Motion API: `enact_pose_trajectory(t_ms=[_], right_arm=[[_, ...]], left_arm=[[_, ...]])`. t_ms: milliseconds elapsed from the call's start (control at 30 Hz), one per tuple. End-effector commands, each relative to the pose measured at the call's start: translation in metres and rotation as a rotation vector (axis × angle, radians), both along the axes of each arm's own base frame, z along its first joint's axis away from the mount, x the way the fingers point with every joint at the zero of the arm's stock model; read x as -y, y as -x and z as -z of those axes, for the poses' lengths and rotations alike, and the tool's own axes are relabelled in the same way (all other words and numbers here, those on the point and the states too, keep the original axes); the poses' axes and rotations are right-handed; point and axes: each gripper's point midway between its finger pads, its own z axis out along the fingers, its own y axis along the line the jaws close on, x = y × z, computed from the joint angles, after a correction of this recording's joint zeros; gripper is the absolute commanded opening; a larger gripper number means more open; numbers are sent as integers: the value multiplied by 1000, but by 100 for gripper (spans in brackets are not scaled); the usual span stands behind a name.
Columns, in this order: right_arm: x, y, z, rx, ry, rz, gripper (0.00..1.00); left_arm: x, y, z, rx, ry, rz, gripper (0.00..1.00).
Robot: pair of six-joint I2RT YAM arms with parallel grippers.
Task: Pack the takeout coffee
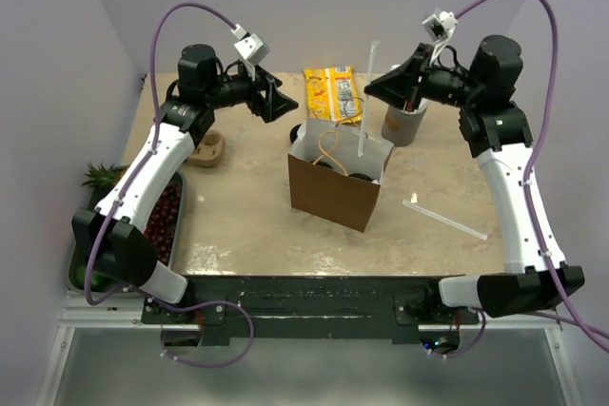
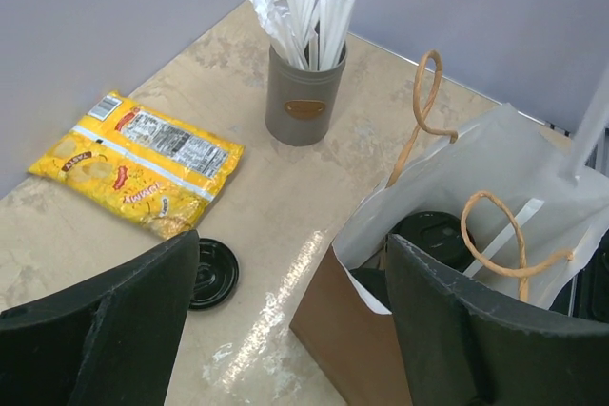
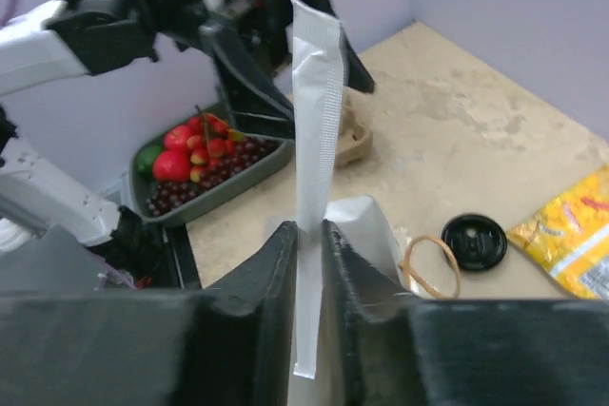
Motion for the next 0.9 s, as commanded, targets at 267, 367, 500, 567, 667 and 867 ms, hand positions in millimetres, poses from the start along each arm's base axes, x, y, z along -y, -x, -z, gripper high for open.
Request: enact_pose_trajectory(t_ms=[267,367,500,567,667,867], right_arm=[[37,-11,23,23,286,215,99],[67,-18,15,9,345,424,99],[112,-30,1,-13,371,721,99],[139,-35,-8,7,387,883,99],[169,-37,-17,34,393,1065,99],[184,-27,-44,119,354,1151,99]], left_arm=[[-14,5,-48,170,-18,-30,84],[-18,-1,-50,169,-12,-55,84],[-30,-12,-54,156,5,-123,88],[-44,-21,-56,139,14,-191,91],[-73,-38,-62,124,29,-333,97],[-150,-64,-91,148,76,-607,99]])
